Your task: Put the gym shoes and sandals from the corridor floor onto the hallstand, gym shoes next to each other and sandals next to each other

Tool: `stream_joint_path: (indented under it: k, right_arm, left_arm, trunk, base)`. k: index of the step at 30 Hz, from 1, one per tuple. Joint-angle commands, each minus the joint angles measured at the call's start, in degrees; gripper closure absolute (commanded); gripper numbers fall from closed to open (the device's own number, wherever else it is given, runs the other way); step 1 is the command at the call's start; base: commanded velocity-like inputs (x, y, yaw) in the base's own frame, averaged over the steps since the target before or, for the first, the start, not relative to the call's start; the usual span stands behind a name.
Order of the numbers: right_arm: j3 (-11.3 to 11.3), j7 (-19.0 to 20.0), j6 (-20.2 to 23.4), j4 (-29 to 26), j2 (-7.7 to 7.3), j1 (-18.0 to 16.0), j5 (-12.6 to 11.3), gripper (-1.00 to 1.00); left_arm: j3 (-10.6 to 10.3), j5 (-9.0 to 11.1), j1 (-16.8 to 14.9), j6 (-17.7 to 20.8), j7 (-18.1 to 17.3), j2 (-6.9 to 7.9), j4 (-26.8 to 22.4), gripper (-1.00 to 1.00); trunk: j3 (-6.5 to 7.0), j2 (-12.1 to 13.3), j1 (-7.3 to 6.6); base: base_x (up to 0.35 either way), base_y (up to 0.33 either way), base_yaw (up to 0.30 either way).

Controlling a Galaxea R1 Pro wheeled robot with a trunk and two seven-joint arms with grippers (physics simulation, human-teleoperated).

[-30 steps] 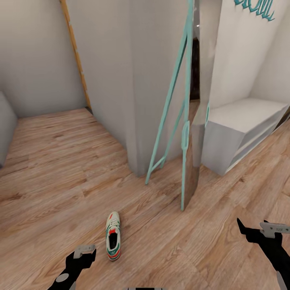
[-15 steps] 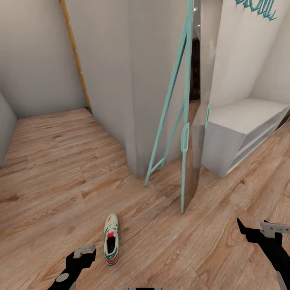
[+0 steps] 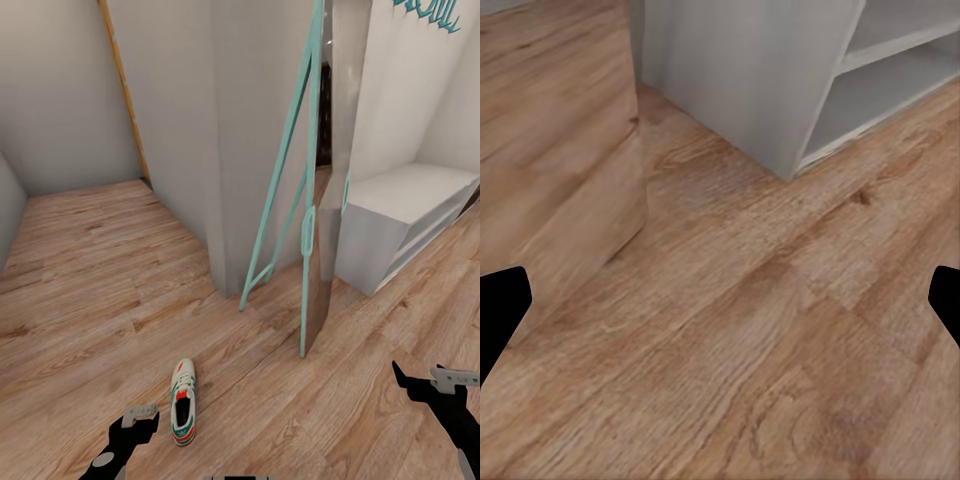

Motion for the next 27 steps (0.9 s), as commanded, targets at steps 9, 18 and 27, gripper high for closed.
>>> stream_joint_path:
  k: [9,18,27]
  right_arm:
    - [-0.1,0.4,0.3,-0.1,0.02,0.0,0.0,-1.00]
    - [-0.1,0.4,0.3,-0.1,0.02,0.0,0.0,-1.00]
    - [0.0,0.4,0.3,-0.1,0.02,0.0,0.1,-1.00]
  left_arm:
    - [-0.1,0.3,0.0,-0.8,0.1,0.00,0.0,-1.00]
    - [-0.1,0.3,0.2,-1.2,0.1,0.00,0.0,-1.00]
    - [-0.1,0.3,0.2,-1.3,0.1,0.00,0.0,-1.00]
  trunk:
    - [-0.05,0.0,-0.01]
    - [-0.05,0.0,-0.01]
    - [-0.05,0.0,-0.01]
  base:
    - [0.109,-0.065,0.000]
    - [0.028,-0.016,0.000]
    - [0.001,-0.001,0.000]
